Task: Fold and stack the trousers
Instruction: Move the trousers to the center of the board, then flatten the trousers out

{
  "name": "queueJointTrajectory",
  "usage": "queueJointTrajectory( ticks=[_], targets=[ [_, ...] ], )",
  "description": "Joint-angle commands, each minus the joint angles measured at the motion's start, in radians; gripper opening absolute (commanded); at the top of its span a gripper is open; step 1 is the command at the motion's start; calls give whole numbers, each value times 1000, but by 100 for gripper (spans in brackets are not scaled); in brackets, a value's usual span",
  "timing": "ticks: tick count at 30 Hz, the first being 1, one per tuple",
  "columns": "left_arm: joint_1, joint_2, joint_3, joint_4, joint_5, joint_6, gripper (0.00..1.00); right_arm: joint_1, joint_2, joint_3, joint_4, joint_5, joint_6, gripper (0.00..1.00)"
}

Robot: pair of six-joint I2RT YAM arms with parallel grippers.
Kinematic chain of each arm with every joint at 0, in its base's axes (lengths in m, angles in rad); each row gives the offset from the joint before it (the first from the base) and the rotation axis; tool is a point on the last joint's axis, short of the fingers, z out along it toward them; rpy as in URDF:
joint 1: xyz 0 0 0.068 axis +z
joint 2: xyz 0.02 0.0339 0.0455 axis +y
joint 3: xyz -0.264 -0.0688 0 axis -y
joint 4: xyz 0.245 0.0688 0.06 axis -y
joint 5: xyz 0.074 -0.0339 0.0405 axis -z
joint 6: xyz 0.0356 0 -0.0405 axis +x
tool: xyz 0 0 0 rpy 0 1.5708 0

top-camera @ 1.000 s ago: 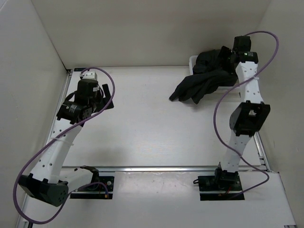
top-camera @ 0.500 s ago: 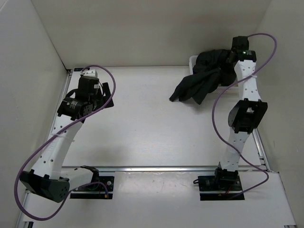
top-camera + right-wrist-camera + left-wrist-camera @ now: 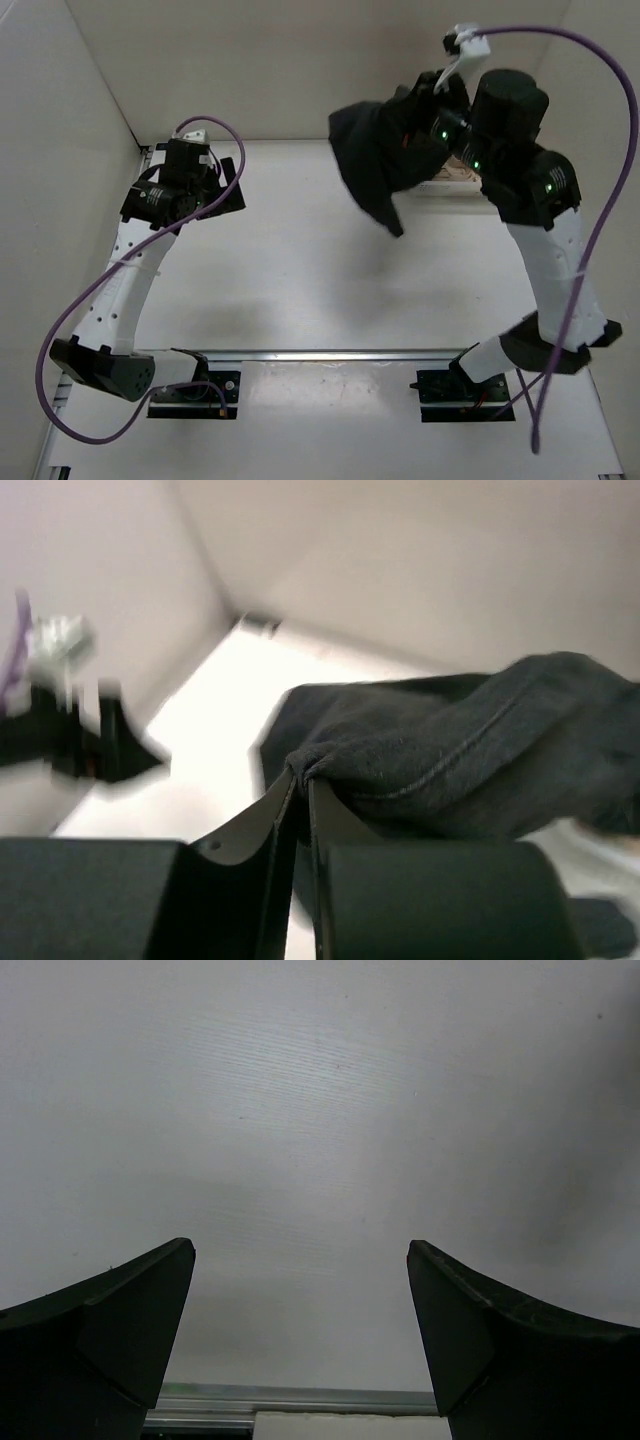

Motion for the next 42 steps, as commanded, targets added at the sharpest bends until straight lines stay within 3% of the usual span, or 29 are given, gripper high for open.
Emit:
queueJointTrajectory(
  ticks=[1, 3, 4, 7, 8, 11, 12, 13, 14, 15, 16, 17, 18, 20, 23, 25, 29, 30, 31, 33, 36, 38, 39, 40, 41, 42],
  targets=[
    [60, -12, 98, -51, 29, -12, 100, 111, -38, -220, 14, 140, 0, 13],
    [90, -12, 150, -81, 29, -12, 100, 177, -59, -428, 14, 122, 42, 38],
    [104, -12, 167, -94, 20, -12, 100, 199, -71, -490, 14, 122, 100, 72],
    [144, -24, 200, -126, 11, -2, 100, 283, -110, -680, -9, 134, 169, 97],
    [158, -38, 190, -126, 11, 8, 100, 306, -143, -712, -9, 182, 206, 99],
    [158, -49, 141, -117, 49, 19, 100, 253, -211, -776, -44, 225, 252, 99],
    [158, -58, 88, -117, 98, 33, 96, 225, -261, -786, -44, 234, 265, 91],
    [158, -68, 52, -106, 124, 33, 92, 161, -283, -795, -44, 234, 265, 41],
    [146, -78, 11, -83, 155, 33, 88, 126, -312, -809, -44, 234, 265, 21],
    [123, -78, -82, -65, 231, 21, 83, 86, -312, -809, -56, 225, 265, 7],
    [106, -104, -130, -45, 270, 5, 75, 5, -312, -809, -57, 205, 265, 0],
    [88, -113, -181, -22, 309, -14, 75, -34, -312, -823, -73, 182, 248, 0],
    [40, -131, -280, 41, 381, -60, 75, -109, -296, -832, -73, 117, 239, 11],
    [-33, -131, -356, 96, 411, -120, 87, -171, -233, -843, -60, 40, 202, 53],
    [-210, -93, -395, 162, 396, -211, 100, -202, -104, -777, -50, -30, 150, 93],
    [-328, -11, -338, 173, 330, -237, 100, -212, 8, -678, -50, -30, 150, 94],
    [-469, 168, -237, 173, 258, -237, 95, -255, 187, -512, -40, -60, 139, 81],
    [-487, 203, -221, 173, 249, -237, 95, -287, 220, -487, -40, -85, 148, 67],
    [-510, 233, -212, 173, 224, -237, 96, -303, 275, -468, -40, -117, 148, 64],
    [-511, 313, -201, 173, 215, -246, 96, -339, 309, -444, -40, -193, 162, 63],
    [-511, 399, -175, 182, 189, -236, 91, -340, 300, -481, -26, -180, 162, 70],
    [-502, 439, -128, 170, 166, -202, 77, -349, 271, -510, -26, -180, 162, 72],
    [-492, 473, -100, 150, 157, -188, 41, -349, 242, -541, -15, -180, 151, 72],
    [-482, 485, -62, 114, 137, -176, 20, -358, 223, -558, -15, -180, 151, 69],
    [-451, 485, 31, 65, 59, -161, 10, -358, 203, -576, -15, -166, 151, 67],
    [-436, 496, 80, -34, 11, -160, 10, -358, 180, -616, -6, -166, 139, 65]
  ],
)
